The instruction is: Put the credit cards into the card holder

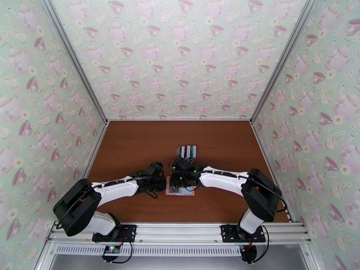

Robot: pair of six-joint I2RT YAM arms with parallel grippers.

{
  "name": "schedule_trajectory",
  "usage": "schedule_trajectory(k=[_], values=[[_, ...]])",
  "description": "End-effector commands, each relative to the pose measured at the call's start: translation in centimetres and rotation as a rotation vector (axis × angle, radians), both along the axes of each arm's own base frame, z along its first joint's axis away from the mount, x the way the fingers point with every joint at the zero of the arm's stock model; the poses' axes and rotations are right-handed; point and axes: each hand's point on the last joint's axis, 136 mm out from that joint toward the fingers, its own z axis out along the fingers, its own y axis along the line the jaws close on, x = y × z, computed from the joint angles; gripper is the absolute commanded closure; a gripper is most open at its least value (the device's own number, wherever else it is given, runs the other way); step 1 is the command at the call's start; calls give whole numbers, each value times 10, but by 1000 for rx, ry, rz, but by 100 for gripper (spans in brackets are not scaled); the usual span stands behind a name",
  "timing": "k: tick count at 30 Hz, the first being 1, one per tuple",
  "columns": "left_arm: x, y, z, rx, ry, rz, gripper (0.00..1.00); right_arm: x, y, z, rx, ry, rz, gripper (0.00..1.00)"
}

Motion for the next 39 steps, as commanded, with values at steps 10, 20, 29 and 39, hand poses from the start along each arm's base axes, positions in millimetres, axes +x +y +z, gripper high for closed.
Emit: schedule_trajectory(k=[10, 20, 29, 39], values=[[46, -10, 57, 6, -120, -28, 77, 51, -49, 54, -58, -131, -81, 55], [104, -43, 84, -80, -171, -35, 63, 101, -93, 88, -133, -197, -167, 46], [136, -61, 79, -109, -152, -37, 60, 130, -112, 91, -187, -204, -200, 46], [146, -65, 57, -123, -110, -28, 59, 144, -116, 79, -236, -194, -208, 45]])
